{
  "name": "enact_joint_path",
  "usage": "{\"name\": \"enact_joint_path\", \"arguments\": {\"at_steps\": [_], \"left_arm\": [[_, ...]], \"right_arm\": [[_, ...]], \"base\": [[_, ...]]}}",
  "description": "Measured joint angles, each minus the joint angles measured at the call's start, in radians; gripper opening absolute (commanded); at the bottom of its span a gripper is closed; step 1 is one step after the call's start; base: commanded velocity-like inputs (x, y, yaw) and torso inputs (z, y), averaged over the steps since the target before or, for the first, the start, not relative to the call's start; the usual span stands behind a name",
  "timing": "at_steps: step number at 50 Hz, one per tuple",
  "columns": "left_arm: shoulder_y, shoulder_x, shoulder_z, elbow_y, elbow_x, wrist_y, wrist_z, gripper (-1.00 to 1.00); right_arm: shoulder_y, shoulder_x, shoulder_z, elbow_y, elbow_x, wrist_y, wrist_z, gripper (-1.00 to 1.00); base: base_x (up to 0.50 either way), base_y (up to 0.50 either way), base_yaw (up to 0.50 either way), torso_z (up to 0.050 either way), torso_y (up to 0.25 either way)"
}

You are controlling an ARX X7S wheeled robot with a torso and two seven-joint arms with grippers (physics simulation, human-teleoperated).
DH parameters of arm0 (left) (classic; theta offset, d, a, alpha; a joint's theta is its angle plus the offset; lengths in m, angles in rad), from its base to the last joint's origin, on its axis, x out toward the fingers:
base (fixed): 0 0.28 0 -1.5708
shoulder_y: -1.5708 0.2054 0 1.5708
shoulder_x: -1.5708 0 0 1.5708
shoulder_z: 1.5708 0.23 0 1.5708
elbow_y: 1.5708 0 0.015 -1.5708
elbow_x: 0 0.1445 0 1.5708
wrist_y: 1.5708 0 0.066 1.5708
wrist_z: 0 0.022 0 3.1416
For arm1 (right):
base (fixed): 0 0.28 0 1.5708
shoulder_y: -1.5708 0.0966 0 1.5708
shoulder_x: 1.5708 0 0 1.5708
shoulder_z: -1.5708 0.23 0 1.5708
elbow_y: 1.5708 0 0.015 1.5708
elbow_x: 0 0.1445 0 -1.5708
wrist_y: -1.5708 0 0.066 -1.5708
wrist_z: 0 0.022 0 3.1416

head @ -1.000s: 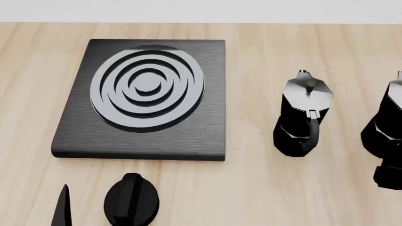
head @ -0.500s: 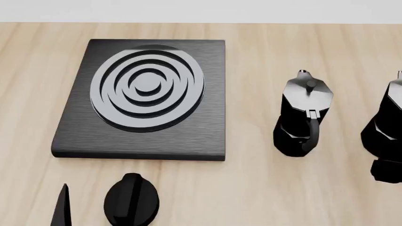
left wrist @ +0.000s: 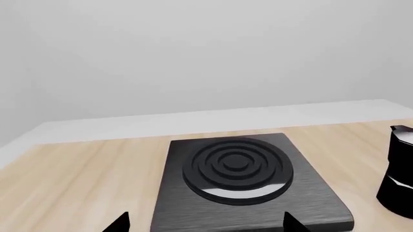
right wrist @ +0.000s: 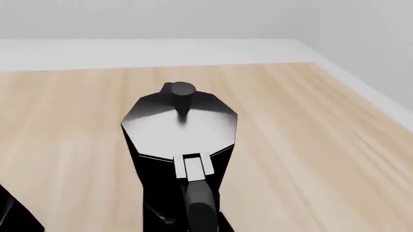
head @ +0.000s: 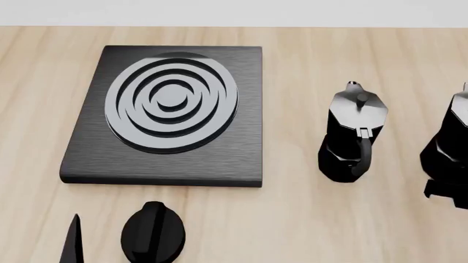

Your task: Put the right moka pot on the stove.

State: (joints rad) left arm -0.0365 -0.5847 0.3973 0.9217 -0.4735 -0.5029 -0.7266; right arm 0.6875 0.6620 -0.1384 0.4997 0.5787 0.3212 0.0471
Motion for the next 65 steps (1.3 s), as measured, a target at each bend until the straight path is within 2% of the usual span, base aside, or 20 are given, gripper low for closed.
{"name": "enact_joint_path", "arguments": {"at_steps": [15, 29, 46, 65], "left_arm": [[0.001, -0.003, 0.004, -0.002, 0.001, 0.009, -0.003, 1.0], [-0.001, -0.008, 0.003, 0.003, -0.003, 0.009, -0.012, 1.0], [-0.003, -0.012, 0.007, 0.002, -0.005, 0.012, -0.017, 1.0], [-0.008, -0.016, 0.012, 0.001, -0.009, 0.011, -0.024, 1.0]], "right_arm": [[-0.018, 0.006, -0.005, -0.054, 0.027, 0.02, 0.011, -1.0], [-0.107, 0.066, 0.057, -0.238, 0.102, 0.082, 0.073, -1.0], [-0.376, 0.167, 0.235, -0.594, 0.222, 0.139, 0.206, -1.0], [-0.709, 0.185, 0.451, -0.938, 0.31, 0.136, 0.298, -1.0]], "base": [[0.0, 0.0, 0.0, 0.0, 0.0], [0.0, 0.0, 0.0, 0.0, 0.0], [0.0, 0.0, 0.0, 0.0, 0.001], [0.0, 0.0, 0.0, 0.0, 0.001]]}}
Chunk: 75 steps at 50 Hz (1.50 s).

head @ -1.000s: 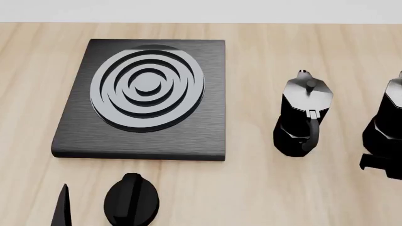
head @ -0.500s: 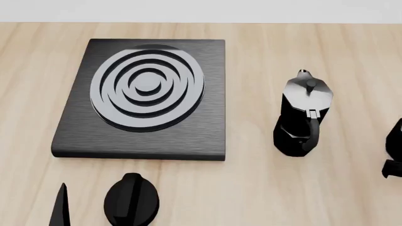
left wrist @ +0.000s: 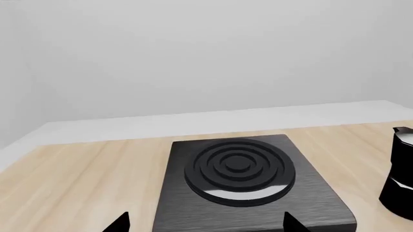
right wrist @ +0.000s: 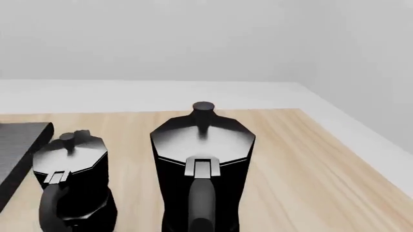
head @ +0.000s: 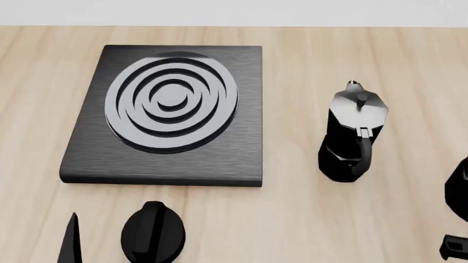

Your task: Put the right moka pot on the stove.

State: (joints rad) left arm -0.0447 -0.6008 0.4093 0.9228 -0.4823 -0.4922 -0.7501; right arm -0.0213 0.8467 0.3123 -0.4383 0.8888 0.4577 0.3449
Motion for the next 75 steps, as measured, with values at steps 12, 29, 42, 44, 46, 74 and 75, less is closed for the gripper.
{"name": "enact_joint_path", "arguments": {"at_steps": [12, 29, 42, 44, 46, 74, 75], "left_arm": [[0.001, -0.003, 0.003, -0.002, 0.001, 0.005, -0.003, 1.0], [0.001, -0.007, 0.007, -0.002, 0.001, 0.01, -0.008, 1.0], [0.001, -0.01, 0.008, -0.002, 0.0, 0.015, -0.01, 1.0], [0.001, -0.01, 0.008, -0.001, -0.001, 0.015, -0.011, 1.0], [0.001, -0.011, 0.008, -0.002, -0.002, 0.016, -0.011, 1.0], [-0.001, -0.016, 0.012, -0.003, -0.009, 0.023, -0.015, 1.0], [-0.001, -0.017, 0.012, -0.003, -0.009, 0.023, -0.016, 1.0]], "right_arm": [[-0.159, -0.029, 0.075, -0.153, -0.01, -0.03, 0.007, -1.0], [-0.254, -0.049, 0.053, -0.288, -0.058, -0.057, -0.009, -1.0], [-0.243, -0.061, -0.025, -0.335, -0.103, -0.068, -0.025, -1.0], [-0.235, -0.062, -0.041, -0.34, -0.108, -0.067, -0.027, -1.0], [-0.226, -0.064, -0.059, -0.345, -0.114, -0.066, -0.028, -1.0], [-0.054, -0.067, -0.299, -0.442, -0.159, 0.02, -0.03, -1.0], [-0.04, -0.069, -0.309, -0.443, -0.158, 0.027, -0.03, -1.0]], "base": [[0.0, 0.0, 0.0, 0.0, 0.001], [0.0, 0.0, 0.0, 0.0, 0.001], [0.0, 0.0, 0.0, 0.0, 0.001], [0.0, 0.0, 0.0, 0.0, 0.0], [0.0, 0.0, 0.0, 0.0, 0.0], [0.0, 0.0, 0.0, 0.001, 0.001], [0.0, 0.0, 0.0, 0.0, 0.0]]}}
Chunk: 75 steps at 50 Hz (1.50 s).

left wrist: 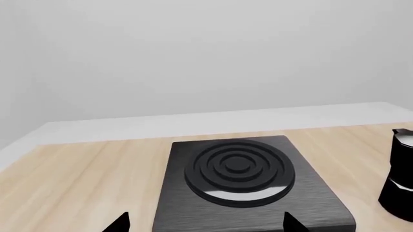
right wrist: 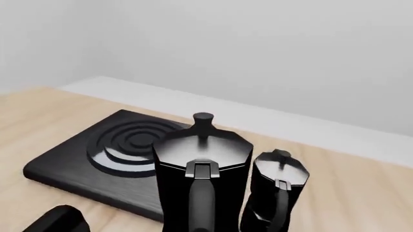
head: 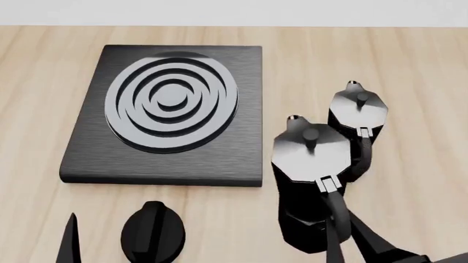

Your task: Put the right moka pot on the stove.

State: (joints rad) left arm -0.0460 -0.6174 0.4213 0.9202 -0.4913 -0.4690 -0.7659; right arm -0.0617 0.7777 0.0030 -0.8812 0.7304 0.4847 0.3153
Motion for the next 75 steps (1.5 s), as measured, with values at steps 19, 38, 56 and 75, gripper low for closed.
{"name": "enact_joint_path", "arguments": {"at_steps": [19, 38, 56, 75], "left_arm": [[0.003, -0.005, 0.002, 0.001, 0.0, 0.013, -0.001, 1.0], [0.004, -0.011, 0.001, 0.003, -0.006, 0.024, -0.002, 1.0], [0.004, -0.015, 0.004, -0.001, -0.011, 0.031, -0.002, 1.0], [0.002, -0.02, 0.009, 0.0, -0.011, 0.034, -0.004, 1.0]], "right_arm": [[0.311, -0.052, -0.151, 0.022, 0.083, 0.165, 0.019, -1.0], [0.592, -0.162, -0.297, 0.158, 0.086, 0.268, -0.008, -1.0], [0.751, -0.252, -0.374, 0.329, 0.052, 0.273, -0.066, -1.0], [0.874, -0.342, -0.423, 0.518, 0.006, 0.243, -0.122, -1.0]], "base": [[0.0, 0.0, 0.0, 0.0, 0.001], [0.0, 0.0, 0.0, 0.001, 0.001], [0.0, 0.0, 0.0, 0.0, 0.001], [0.0, 0.0, 0.0, 0.001, 0.001]]}}
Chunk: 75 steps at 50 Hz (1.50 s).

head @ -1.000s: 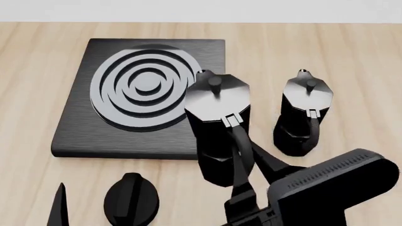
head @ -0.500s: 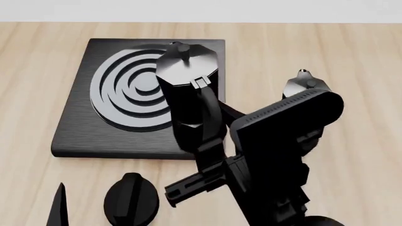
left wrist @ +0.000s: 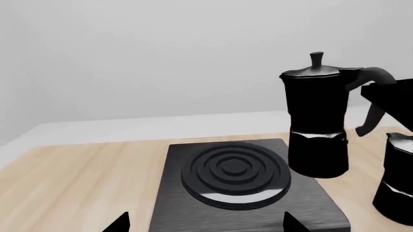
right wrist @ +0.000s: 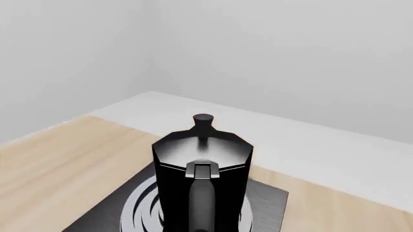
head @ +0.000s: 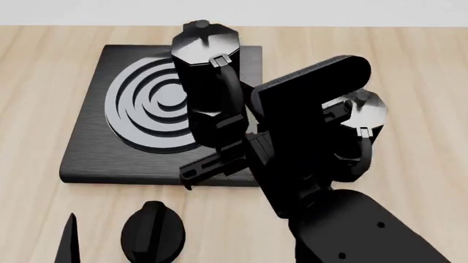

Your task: Put the right moka pot on the stove.

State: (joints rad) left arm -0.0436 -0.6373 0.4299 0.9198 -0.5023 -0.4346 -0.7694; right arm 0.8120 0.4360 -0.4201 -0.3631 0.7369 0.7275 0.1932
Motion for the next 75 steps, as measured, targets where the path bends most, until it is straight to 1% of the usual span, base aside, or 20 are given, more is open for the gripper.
{"name": "enact_joint_path", "arguments": {"at_steps": [29, 65, 75], "left_arm": [[0.001, -0.008, 0.008, 0.002, 0.004, 0.013, -0.002, 1.0], [0.005, -0.017, 0.011, 0.001, -0.001, 0.034, -0.001, 1.0], [0.008, -0.021, 0.012, 0.004, -0.002, 0.043, 0.0, 1.0]], "right_arm": [[0.121, -0.135, -0.074, 0.292, -0.084, -0.115, -0.098, -1.0], [0.29, -0.308, -0.137, 0.791, -0.19, -0.334, -0.238, -1.0], [0.344, -0.368, -0.152, 0.975, -0.21, -0.432, -0.282, -1.0]], "base": [[0.0, 0.0, 0.0, 0.0, 0.001], [0.0, 0.0, 0.0, 0.0, 0.001], [0.0, 0.0, 0.0, 0.0, 0.001]]}}
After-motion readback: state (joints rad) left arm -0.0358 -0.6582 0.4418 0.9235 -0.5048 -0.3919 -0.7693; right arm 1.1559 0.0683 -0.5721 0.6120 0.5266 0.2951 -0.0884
